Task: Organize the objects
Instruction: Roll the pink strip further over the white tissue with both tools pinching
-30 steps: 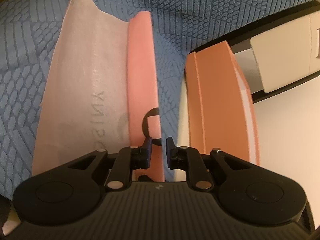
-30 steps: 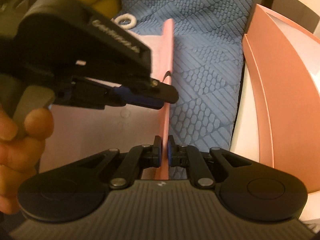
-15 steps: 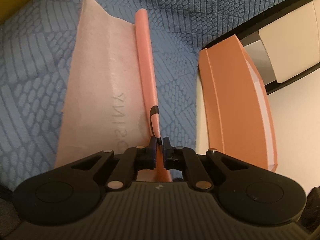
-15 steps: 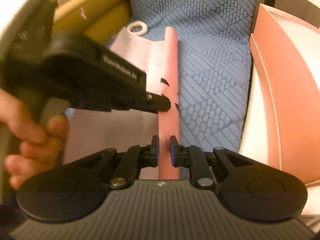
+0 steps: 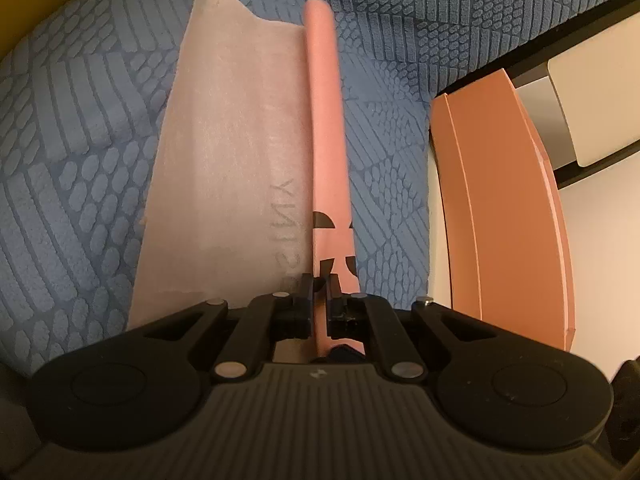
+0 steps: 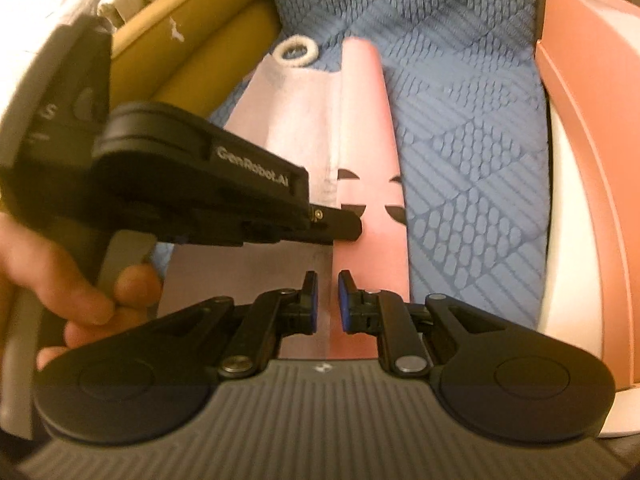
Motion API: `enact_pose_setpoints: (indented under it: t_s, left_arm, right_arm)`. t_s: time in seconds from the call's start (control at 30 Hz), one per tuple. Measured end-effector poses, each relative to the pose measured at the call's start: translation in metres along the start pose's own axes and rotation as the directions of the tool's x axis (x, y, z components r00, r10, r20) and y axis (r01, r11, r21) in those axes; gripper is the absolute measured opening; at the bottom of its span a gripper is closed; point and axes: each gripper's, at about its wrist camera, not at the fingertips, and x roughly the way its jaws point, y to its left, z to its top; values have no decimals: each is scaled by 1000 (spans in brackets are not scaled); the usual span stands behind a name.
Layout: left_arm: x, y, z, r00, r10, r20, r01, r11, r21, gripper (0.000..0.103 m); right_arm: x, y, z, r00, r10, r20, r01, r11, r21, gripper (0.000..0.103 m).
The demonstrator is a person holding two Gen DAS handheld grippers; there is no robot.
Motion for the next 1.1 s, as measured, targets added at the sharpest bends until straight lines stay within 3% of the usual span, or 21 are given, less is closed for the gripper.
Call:
enact_pose_setpoints:
  t_s: [0.17,0.23,0.37,0.67,0.9,0.97,1.03,1.1]
  left_arm:
    - [-5,0,5,1000,13,25,-12,1000,-7,7]
    - [-13,0,6,999,6,42,-6,1000,-11,7]
    - [-29,-12,10,996,-4,88,1,999,33,7]
    - [-1,-22,9,999,4,36,-7,996,89,7]
    - [10,-10,9,1000,9,16,-10,999,46,7]
    - [10,-9,9,1000,12,16,-12,999,48,6]
    - [9,-8,9,1000,11,18,-12,999,48,6]
    - [7,-6,10,1000,7,20,-8,999,42,6]
  right_arm:
    - [4,-1,-1,1000,7,-13,-7,1000,2,14]
    - [4,-2,0,1000,3,-15,-3,1000,7,9]
    - [3,-3,-2,1000,8,-15,-8,1000,23,9]
    - [4,-2,-2,1000,7,-7,-7,1000,14,9]
    - [1,-6,1,1000,13,-14,-12,1000,3,12]
    - [-2,-10,2,1000,12,-10,-12,1000,12,19]
    - [-7,-17,3,1000,17,11,-18,999,36,39]
    - [-13,-25,4,999,16,30,-18,998,65,42]
